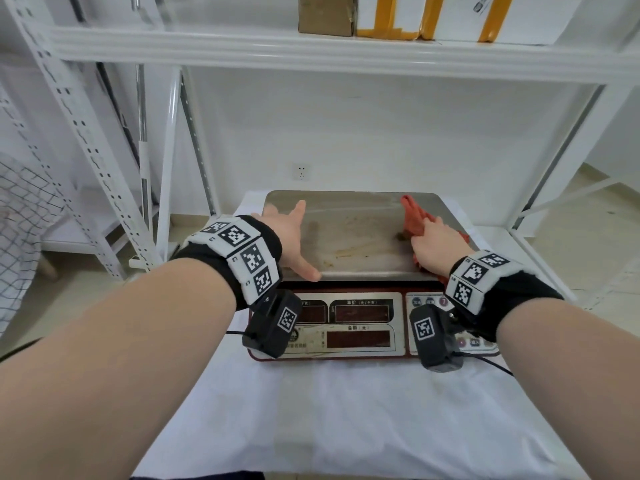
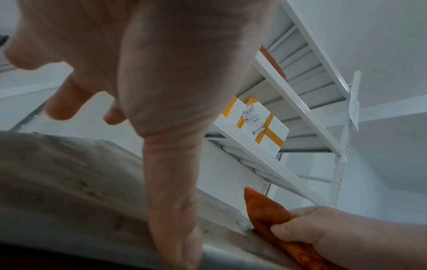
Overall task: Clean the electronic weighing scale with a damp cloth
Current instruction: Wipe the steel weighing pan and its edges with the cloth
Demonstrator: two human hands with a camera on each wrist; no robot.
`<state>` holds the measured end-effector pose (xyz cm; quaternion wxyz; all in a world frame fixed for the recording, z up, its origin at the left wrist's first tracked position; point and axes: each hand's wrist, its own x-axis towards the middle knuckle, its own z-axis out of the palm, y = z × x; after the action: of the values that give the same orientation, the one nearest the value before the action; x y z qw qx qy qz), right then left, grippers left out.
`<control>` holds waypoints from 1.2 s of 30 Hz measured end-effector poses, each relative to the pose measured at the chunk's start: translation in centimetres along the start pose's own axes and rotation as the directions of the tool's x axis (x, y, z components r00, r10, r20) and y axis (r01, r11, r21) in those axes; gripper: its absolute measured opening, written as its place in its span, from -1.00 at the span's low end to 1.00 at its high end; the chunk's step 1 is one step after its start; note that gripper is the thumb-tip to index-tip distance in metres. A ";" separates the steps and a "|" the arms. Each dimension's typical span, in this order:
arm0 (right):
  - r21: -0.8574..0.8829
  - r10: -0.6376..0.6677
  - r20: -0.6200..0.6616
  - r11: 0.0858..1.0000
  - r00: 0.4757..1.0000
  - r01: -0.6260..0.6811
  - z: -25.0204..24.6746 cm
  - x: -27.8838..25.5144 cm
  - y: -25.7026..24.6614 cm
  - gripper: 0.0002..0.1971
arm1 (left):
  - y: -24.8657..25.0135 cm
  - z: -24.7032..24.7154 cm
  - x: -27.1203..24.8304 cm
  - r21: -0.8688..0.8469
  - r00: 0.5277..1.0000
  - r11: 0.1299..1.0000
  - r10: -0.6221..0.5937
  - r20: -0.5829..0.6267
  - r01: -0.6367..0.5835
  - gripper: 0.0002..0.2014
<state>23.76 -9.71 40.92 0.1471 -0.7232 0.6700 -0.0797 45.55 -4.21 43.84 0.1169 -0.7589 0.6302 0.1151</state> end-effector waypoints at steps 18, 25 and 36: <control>0.253 -0.446 -0.210 0.835 0.870 0.489 -3.5 -3.5 -1.4 -0.74 | 6.6 -3.4 0.1 -0.653 0.822 0.521 0.197 -0.535 -0.550 -0.51; 0.143 -0.468 -0.241 0.849 0.850 0.508 -3.8 -3.8 -0.7 -0.71 | 7.3 -3.7 0.1 -0.530 0.750 0.596 0.197 -0.632 -0.603 -0.69; 0.103 -0.081 -0.326 0.987 0.942 0.121 -3.9 -2.3 2.3 -0.85 | 6.9 -2.3 -0.1 -0.361 0.803 0.760 0.337 -0.492 -0.540 -0.64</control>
<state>20.22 -7.99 44.03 0.0756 -0.7238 0.6408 -0.2445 38.82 -6.08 45.88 -0.2385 -0.5970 0.7537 0.1368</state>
